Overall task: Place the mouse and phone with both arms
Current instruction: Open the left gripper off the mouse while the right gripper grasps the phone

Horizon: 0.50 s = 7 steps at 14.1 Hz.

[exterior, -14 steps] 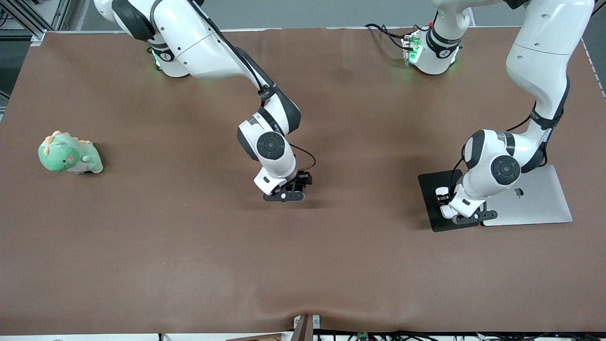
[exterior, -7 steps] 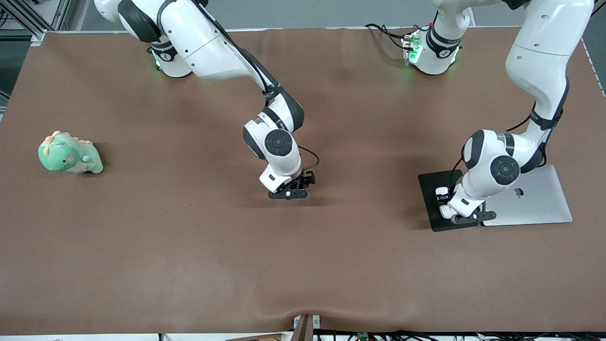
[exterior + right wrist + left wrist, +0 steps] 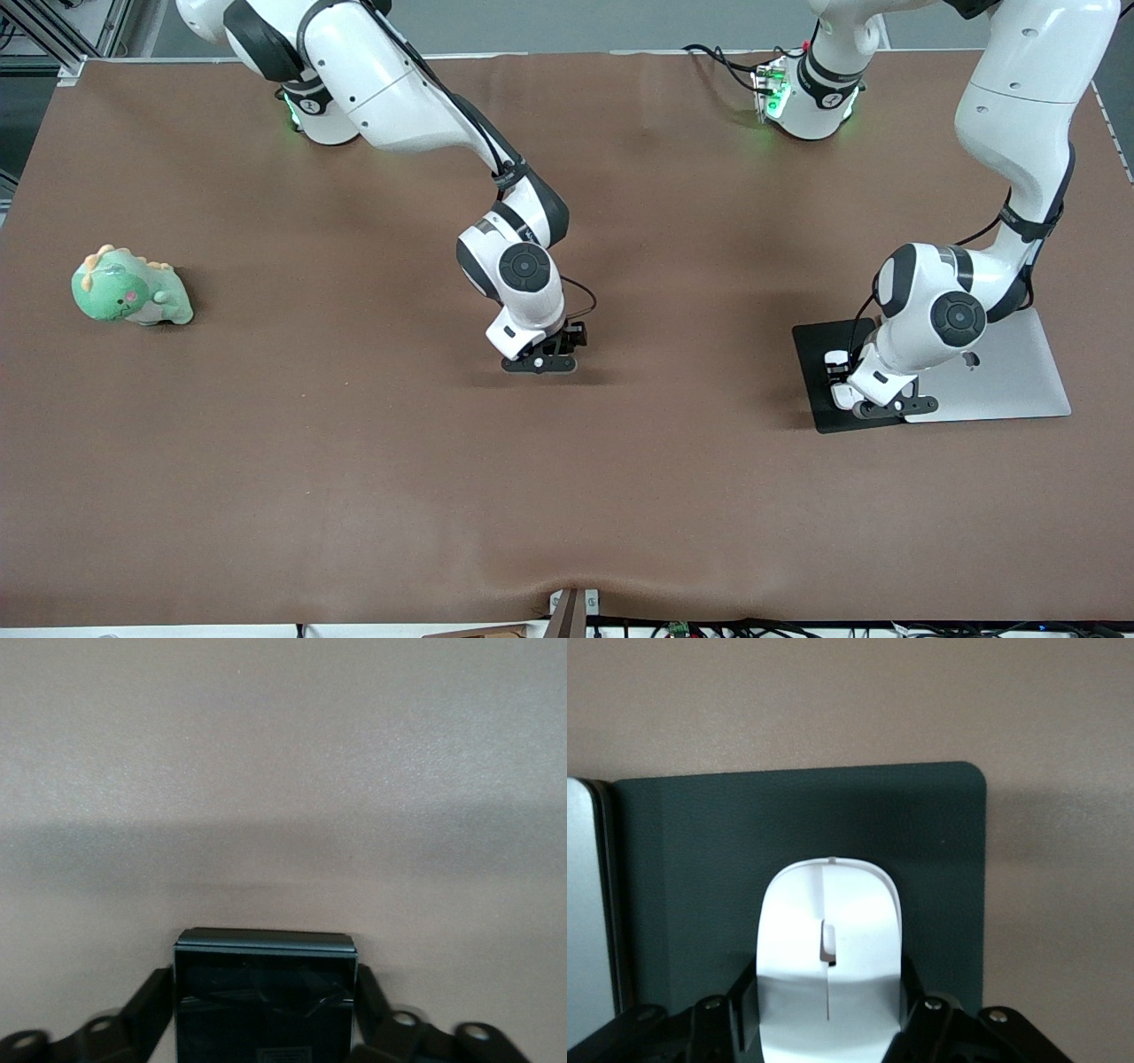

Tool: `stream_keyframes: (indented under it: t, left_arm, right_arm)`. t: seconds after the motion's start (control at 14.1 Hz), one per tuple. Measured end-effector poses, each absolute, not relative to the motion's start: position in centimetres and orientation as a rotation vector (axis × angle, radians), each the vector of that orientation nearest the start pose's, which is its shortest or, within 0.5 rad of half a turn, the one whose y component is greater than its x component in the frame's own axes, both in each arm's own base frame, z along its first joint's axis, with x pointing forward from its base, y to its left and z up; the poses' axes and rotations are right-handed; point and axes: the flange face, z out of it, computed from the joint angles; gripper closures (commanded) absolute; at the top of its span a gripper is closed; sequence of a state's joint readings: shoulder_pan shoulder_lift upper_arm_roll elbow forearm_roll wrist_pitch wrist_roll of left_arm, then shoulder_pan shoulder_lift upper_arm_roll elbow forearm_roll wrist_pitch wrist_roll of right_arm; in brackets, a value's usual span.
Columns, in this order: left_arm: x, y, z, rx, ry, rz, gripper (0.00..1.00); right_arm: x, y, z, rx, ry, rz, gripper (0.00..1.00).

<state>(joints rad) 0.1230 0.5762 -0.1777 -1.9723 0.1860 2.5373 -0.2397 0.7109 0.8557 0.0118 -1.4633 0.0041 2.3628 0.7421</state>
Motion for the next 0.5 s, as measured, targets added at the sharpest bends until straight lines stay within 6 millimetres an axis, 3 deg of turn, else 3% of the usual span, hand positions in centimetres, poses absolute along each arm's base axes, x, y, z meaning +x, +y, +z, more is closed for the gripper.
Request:
stream_keyframes:
  t: [0.07,0.28,0.5]
  left_arm:
    - [61.1,-3.3,17.7,-3.132,-0.094,-0.003,0.00]
    - [61.0,-3.3,17.3,-3.133,-0.096,0.002,0.00]
    - [61.2,-3.7,17.4,-3.137,-0.087,-0.011,0.00]
  right_arm:
    - [54.3,47.7,17.5,-3.102,0.062,-0.040,1.00]
    - [54.8,47.6,17.8,-3.097,0.113,-0.055,1.00]
    - [56.4,46.5,19.4,-3.084,0.153,-0.094,1.00]
